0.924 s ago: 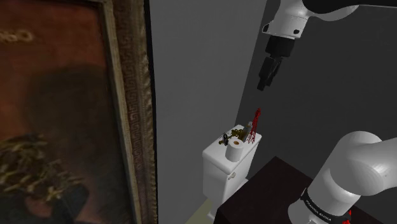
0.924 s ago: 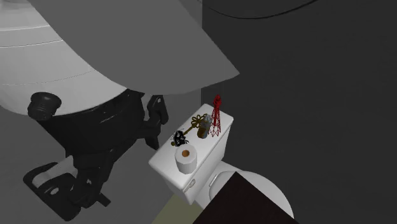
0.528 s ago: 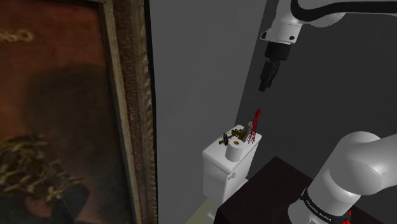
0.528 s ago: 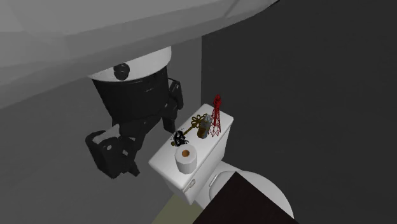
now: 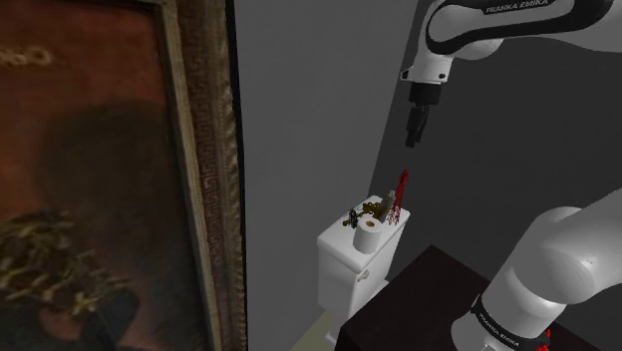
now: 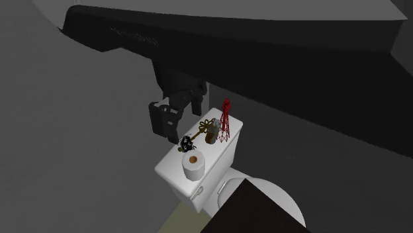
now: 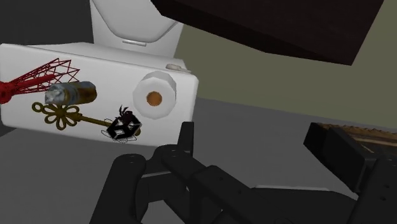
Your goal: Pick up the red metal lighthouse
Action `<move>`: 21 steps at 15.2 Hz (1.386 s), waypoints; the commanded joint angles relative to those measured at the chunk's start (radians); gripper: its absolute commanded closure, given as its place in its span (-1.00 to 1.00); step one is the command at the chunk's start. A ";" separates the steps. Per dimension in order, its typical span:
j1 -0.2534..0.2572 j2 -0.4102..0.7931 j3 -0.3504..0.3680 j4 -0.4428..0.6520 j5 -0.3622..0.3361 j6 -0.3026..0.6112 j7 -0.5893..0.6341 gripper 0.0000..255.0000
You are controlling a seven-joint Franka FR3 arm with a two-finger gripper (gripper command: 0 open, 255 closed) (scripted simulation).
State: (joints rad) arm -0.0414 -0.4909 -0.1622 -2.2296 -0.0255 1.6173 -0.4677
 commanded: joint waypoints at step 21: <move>-0.168 0.859 -0.234 0.629 -0.003 -0.040 -0.552 -1.00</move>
State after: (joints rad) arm -0.1916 0.3181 -0.3912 -1.6424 -0.0324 1.5803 -0.9909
